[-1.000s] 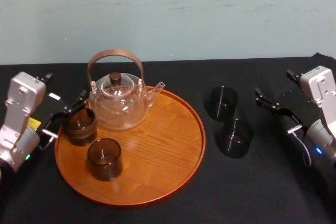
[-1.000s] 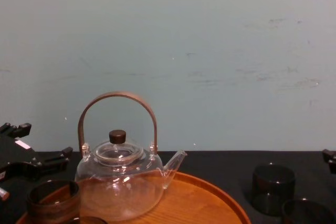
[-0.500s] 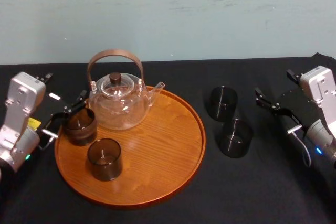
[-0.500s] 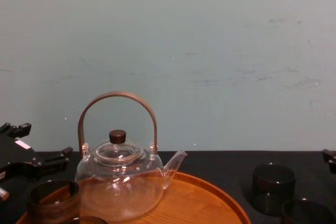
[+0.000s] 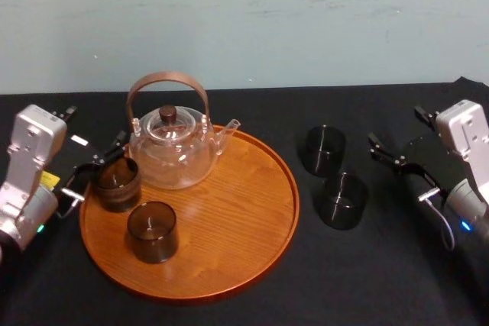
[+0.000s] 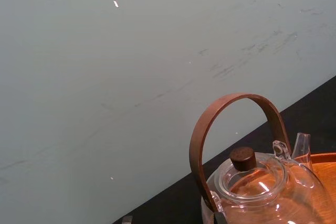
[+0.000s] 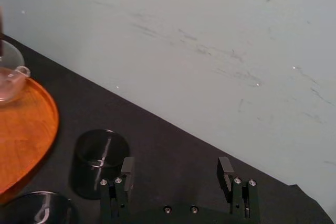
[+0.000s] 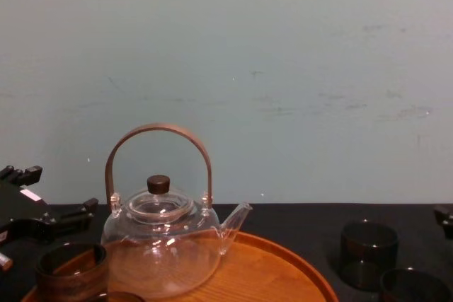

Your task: Pick up the glass from the table and place it on the tray.

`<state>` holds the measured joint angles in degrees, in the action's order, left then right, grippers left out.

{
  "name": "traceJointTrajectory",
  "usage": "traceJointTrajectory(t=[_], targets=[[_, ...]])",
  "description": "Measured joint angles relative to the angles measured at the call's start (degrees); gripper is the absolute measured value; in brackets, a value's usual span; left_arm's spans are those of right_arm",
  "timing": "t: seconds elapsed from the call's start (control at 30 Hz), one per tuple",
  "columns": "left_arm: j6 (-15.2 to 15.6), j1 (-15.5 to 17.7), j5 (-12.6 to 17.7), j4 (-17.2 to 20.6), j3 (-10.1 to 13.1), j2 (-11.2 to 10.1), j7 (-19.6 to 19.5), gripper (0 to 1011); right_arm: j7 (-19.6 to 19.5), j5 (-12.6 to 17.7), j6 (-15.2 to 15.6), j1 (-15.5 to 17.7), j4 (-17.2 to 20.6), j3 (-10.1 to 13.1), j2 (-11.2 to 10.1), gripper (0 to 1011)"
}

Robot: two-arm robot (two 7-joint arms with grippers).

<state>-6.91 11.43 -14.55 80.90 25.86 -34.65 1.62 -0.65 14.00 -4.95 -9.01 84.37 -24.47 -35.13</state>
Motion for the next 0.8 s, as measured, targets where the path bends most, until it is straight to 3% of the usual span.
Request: traceJointTrajectory(t=[0.43,0.8], targets=[[0.0,0.0,0.0,0.0,0.0,0.0,0.0,1001,1.9,0.5,-0.1,8.2,10.6,2.4,-2.0,1003],[0.0,0.0,0.0,0.0,0.0,0.0,0.0,1001,5.4,2.2,-1.6,13.6,15.6,3.3,-2.8,1002]])
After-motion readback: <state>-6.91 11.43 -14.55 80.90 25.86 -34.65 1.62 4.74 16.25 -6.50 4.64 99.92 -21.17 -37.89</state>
